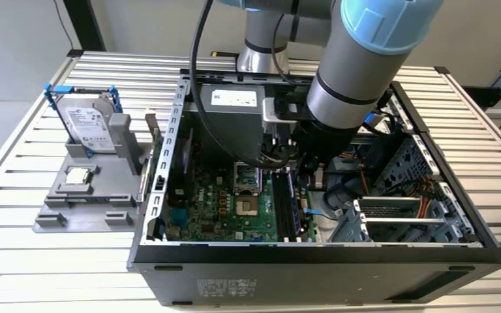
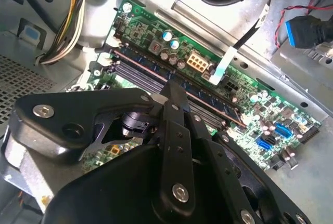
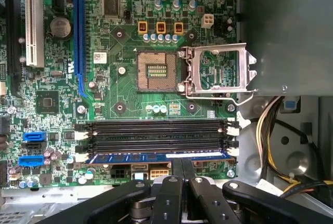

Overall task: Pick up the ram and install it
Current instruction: 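Press down the ram until it locks into place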

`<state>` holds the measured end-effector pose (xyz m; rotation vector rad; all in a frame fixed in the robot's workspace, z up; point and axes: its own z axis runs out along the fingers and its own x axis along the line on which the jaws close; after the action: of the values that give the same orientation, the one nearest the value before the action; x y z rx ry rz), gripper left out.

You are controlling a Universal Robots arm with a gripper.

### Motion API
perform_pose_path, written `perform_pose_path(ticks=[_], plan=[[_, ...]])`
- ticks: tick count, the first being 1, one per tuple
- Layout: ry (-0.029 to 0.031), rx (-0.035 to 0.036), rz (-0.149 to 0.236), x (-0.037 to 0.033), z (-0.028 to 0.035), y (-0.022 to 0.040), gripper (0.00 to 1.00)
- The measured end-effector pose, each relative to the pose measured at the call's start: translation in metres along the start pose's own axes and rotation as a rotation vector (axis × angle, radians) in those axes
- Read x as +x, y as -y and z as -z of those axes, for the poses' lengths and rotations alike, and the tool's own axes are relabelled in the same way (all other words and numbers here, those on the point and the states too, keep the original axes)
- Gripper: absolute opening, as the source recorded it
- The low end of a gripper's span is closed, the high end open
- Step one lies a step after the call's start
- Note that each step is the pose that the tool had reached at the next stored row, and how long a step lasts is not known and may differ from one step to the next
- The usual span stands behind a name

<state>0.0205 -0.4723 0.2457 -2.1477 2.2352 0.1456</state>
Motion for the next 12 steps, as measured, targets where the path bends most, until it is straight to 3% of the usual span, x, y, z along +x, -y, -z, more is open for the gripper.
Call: perform_pose_path(ticks=[2,3,8,12], plan=[[0.0004,0.0024,0.0,0.0003,-0.0024,0.0002,0.0],[0.0002,0.0035,0.0,0.0045,-0.0061,0.0005,0.0],[0.0003,0.0035,0.0,0.0128,-0.0094,0.0013,0.0],[0.0002,0.0035,0.0,0.0139,-0.0134,0.0015,0.0]])
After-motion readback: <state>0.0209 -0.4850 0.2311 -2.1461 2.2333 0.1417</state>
